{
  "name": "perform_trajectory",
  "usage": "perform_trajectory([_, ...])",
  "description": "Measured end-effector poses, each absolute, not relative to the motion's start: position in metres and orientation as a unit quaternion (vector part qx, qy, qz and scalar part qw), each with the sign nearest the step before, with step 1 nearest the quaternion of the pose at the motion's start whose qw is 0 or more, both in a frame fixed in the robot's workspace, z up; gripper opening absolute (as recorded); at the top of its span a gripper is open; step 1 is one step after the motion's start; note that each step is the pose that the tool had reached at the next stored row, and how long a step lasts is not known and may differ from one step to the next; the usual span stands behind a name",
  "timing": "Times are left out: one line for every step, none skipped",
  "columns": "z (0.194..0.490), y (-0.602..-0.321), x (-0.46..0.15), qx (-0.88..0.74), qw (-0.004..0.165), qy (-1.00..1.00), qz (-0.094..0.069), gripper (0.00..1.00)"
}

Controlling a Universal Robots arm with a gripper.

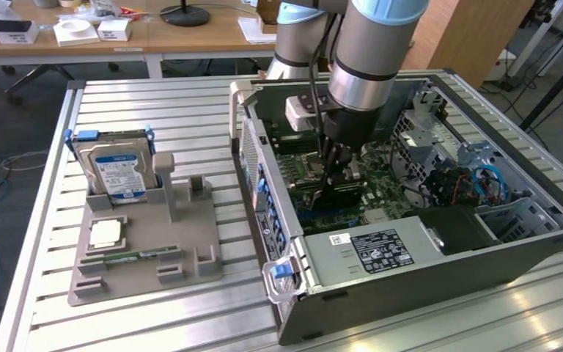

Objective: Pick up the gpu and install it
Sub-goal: 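Press down on the gpu until it lock into place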

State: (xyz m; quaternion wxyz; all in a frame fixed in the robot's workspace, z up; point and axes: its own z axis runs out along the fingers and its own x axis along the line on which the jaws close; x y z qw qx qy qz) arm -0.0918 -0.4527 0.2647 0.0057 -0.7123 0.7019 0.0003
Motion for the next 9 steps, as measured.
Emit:
perform_trajectory([0.2646,-0.4527,-0.0918,-0.712,0.006,0.702,0.0,0.1])
perform_trajectory([0.2645,-0.4526,-0.092,-0.712,0.006,0.702,0.0,0.1])
perform_trajectory([0.2643,-0.4527,-0.0922,-0.712,0.006,0.702,0.0,0.1])
perform_trajectory([0.2642,-0.4527,-0.0924,-0.712,0.006,0.702,0.0,0.1])
perform_trajectory([0.2642,-0.4527,-0.0925,-0.712,0.006,0.702,0.0,0.1])
perform_trajectory([0.2642,-0.4527,-0.0925,-0.712,0.006,0.702,0.0,0.1])
perform_trajectory([0.2641,-0.4527,-0.0925,-0.712,0.006,0.702,0.0,0.1])
perform_trajectory([0.2641,-0.4527,-0.0925,-0.712,0.006,0.702,0.0,0.1])
perform_trajectory([0.264,-0.4527,-0.0925,-0.712,0.006,0.702,0.0,0.1])
